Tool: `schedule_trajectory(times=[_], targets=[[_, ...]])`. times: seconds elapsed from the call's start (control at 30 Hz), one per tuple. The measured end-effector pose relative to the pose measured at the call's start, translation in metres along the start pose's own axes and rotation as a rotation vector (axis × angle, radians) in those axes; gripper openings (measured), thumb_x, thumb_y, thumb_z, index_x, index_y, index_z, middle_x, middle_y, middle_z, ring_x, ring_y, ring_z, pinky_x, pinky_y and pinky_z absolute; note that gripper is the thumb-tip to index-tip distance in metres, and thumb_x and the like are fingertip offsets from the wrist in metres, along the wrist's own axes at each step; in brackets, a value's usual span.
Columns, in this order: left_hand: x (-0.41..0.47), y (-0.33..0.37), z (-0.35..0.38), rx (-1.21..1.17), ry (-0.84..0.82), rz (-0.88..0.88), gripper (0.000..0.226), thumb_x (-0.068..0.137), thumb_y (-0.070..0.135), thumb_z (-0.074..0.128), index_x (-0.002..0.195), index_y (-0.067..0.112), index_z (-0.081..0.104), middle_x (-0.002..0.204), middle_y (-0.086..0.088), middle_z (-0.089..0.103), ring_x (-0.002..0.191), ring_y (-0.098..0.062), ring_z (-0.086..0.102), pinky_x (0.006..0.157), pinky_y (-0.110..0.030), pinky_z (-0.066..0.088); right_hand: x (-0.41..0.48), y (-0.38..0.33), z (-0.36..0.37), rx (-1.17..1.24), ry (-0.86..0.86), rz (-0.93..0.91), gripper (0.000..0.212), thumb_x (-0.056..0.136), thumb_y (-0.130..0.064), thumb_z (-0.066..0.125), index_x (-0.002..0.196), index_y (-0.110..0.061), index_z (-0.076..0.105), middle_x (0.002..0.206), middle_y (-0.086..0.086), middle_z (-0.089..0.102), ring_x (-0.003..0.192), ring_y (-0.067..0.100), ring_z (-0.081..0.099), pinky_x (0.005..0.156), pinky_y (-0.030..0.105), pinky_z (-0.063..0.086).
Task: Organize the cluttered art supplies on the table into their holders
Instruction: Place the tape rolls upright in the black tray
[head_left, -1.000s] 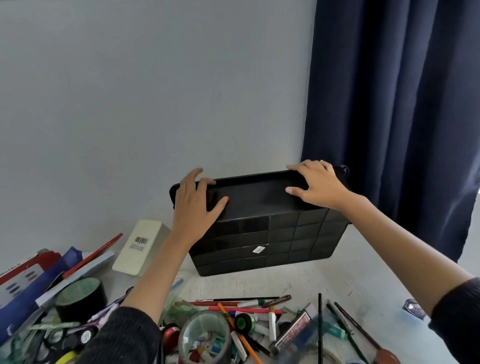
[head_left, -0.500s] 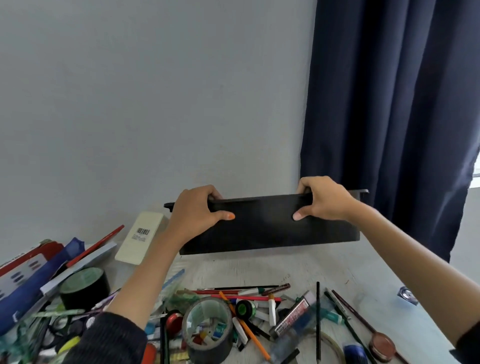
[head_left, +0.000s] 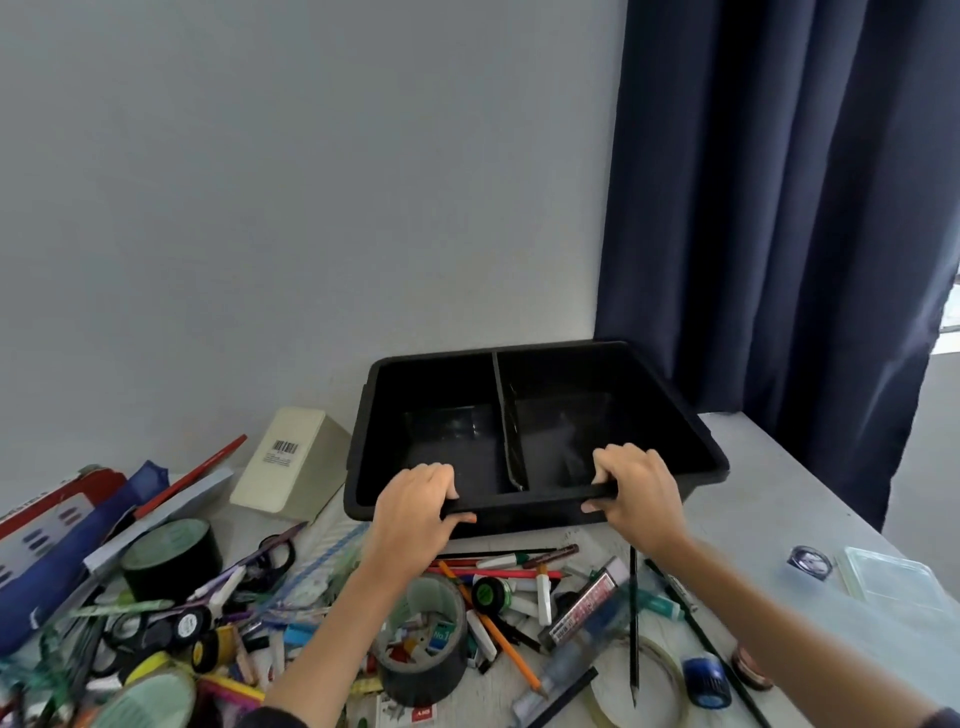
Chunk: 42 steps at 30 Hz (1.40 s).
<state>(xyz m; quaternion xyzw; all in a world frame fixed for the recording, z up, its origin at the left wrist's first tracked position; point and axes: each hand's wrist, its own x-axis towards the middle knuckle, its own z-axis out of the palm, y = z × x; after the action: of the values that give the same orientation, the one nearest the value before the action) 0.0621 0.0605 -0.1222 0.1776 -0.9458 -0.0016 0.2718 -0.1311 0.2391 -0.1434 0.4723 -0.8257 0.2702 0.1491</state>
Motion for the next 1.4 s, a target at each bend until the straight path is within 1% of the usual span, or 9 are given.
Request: schedule_trajectory(times=[0.13, 0.33, 0.6, 0.8, 1.0, 1.1, 1.2, 1.3, 1.4], targets=[[-0.003, -0.003, 0.008, 0.043, -0.042, 0.033, 0.057, 0.045, 0.037, 0.091, 0.062, 0.023, 0.038, 0.055, 0.012, 0.044, 0.048, -0.006, 0.042, 0.05, -0.014, 0.019, -0.005, -0.001, 0.015, -0.03, 0.022, -0.038, 0.064, 0.045, -0.017, 0.092, 0.06, -0.025, 0.031, 0.055, -0.01, 0.041, 0.054, 0.012, 0.04, 0.055, 0.025, 0.032], [-0.006, -0.01, 0.021, -0.036, -0.09, 0.004, 0.066, 0.045, 0.038, 0.091, 0.065, 0.026, 0.03, 0.058, 0.018, 0.028, 0.051, -0.003, 0.029, 0.052, -0.005, 0.011, -0.007, -0.002, 0.024, -0.034, -0.006, -0.002, 0.065, 0.043, -0.013, 0.092, 0.062, -0.026, 0.031, 0.058, -0.015, 0.037, 0.055, 0.01, 0.038, 0.055, 0.021, 0.025], [-0.007, -0.017, 0.029, -0.158, -0.14, -0.117, 0.043, 0.073, 0.041, 0.075, 0.073, 0.021, 0.037, 0.068, 0.014, 0.041, 0.063, -0.007, 0.041, 0.059, -0.018, 0.029, -0.01, 0.001, 0.024, -0.016, -0.012, 0.027, 0.056, 0.051, -0.014, 0.089, 0.066, -0.026, 0.036, 0.062, -0.014, 0.045, 0.059, 0.01, 0.044, 0.063, 0.028, 0.029], [-0.013, -0.015, 0.026, -0.084, -0.201, -0.118, 0.036, 0.086, 0.046, 0.06, 0.088, 0.021, 0.035, 0.054, 0.01, 0.039, 0.045, -0.004, 0.036, 0.044, -0.019, 0.023, -0.017, -0.004, 0.029, -0.073, 0.008, 0.094, 0.038, 0.067, -0.021, 0.082, 0.076, -0.026, 0.045, 0.067, -0.017, 0.048, 0.066, 0.009, 0.043, 0.07, 0.027, 0.022], [-0.007, -0.019, 0.027, -0.067, -0.217, -0.011, 0.027, 0.09, 0.047, 0.052, 0.094, 0.021, 0.056, 0.071, 0.008, 0.06, 0.065, -0.009, 0.056, 0.064, -0.021, 0.031, -0.013, -0.007, 0.021, -0.104, -0.138, 0.095, 0.012, 0.073, -0.028, 0.059, 0.085, -0.031, 0.061, 0.075, -0.016, 0.058, 0.078, 0.009, 0.048, 0.075, 0.028, 0.019], [-0.005, -0.018, 0.027, -0.067, -0.273, -0.065, 0.031, 0.09, 0.051, 0.05, 0.099, 0.024, 0.062, 0.079, 0.007, 0.067, 0.073, -0.01, 0.061, 0.056, -0.018, 0.032, 0.002, -0.029, 0.007, 0.134, -0.253, 0.308, 0.023, 0.091, -0.028, 0.043, 0.088, -0.025, 0.065, 0.075, -0.007, 0.065, 0.084, 0.012, 0.056, 0.084, 0.028, 0.021], [-0.003, -0.018, 0.027, -0.057, -0.326, -0.098, 0.034, 0.089, 0.053, 0.049, 0.101, 0.024, 0.063, 0.083, 0.007, 0.067, 0.076, -0.01, 0.062, 0.054, -0.019, 0.033, 0.022, -0.059, 0.01, 0.277, -0.296, 0.412, 0.04, 0.096, -0.04, 0.039, 0.092, -0.009, 0.064, 0.081, 0.003, 0.067, 0.081, 0.021, 0.063, 0.083, 0.034, 0.046], [-0.002, -0.016, 0.026, -0.041, -0.342, -0.1, 0.034, 0.09, 0.052, 0.049, 0.1, 0.023, 0.063, 0.087, 0.005, 0.068, 0.08, -0.012, 0.063, 0.058, -0.021, 0.034, 0.042, -0.089, 0.023, 0.208, -0.341, 0.399, 0.047, 0.093, -0.049, 0.043, 0.115, -0.009, 0.054, 0.106, 0.009, 0.064, 0.094, 0.027, 0.062, 0.079, 0.035, 0.05], [-0.002, -0.014, 0.025, -0.041, -0.347, -0.098, 0.032, 0.09, 0.051, 0.05, 0.093, 0.021, 0.061, 0.084, 0.003, 0.067, 0.081, -0.014, 0.062, 0.059, -0.023, 0.033, 0.057, -0.103, 0.038, 0.075, -0.425, 0.377, 0.059, 0.094, -0.036, 0.05, 0.14, -0.006, 0.03, 0.12, 0.013, 0.057, 0.106, 0.03, 0.058, 0.078, 0.035, 0.047]])
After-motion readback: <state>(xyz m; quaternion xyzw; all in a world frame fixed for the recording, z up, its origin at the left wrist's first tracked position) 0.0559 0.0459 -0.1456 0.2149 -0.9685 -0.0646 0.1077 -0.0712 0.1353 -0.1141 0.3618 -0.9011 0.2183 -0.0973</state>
